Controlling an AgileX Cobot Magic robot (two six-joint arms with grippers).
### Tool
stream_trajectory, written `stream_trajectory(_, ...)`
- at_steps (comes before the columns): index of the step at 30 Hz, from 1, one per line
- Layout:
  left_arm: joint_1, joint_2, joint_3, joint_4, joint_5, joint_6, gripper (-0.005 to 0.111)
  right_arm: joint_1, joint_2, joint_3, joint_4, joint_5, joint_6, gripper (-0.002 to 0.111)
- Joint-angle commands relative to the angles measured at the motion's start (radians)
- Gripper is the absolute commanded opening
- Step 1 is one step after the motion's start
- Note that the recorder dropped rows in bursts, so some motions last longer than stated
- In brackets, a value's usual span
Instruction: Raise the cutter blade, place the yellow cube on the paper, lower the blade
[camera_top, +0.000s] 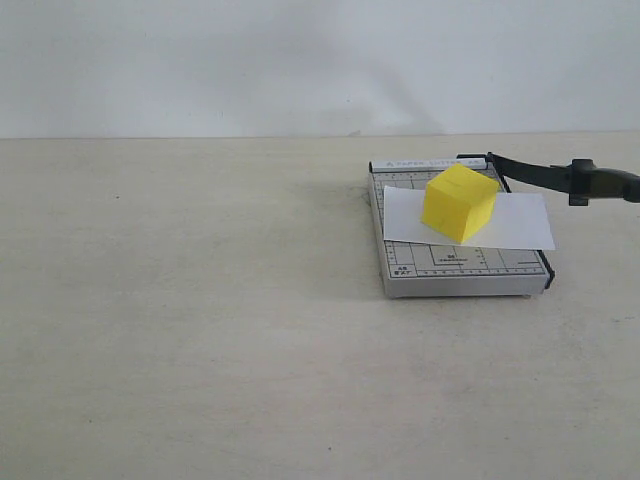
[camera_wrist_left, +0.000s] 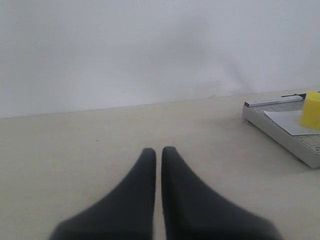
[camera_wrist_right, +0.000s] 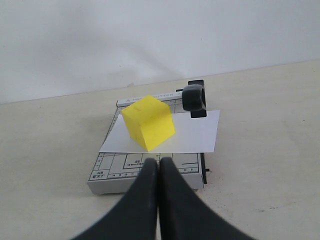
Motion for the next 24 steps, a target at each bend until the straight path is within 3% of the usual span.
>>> stream_trajectory(1, 0.003, -0.004, 0.004, -0.007, 0.001, 0.0, 0.004, 0.003, -0.003, -0.001, -0.006, -0.004, -0.002, 0.0)
stream_trajectory(24, 0.003, -0.004, 0.004, -0.007, 0.001, 0.0, 0.004, 0.003, -0.003, -0.014, -0.006, 0.058, 0.048, 0.0)
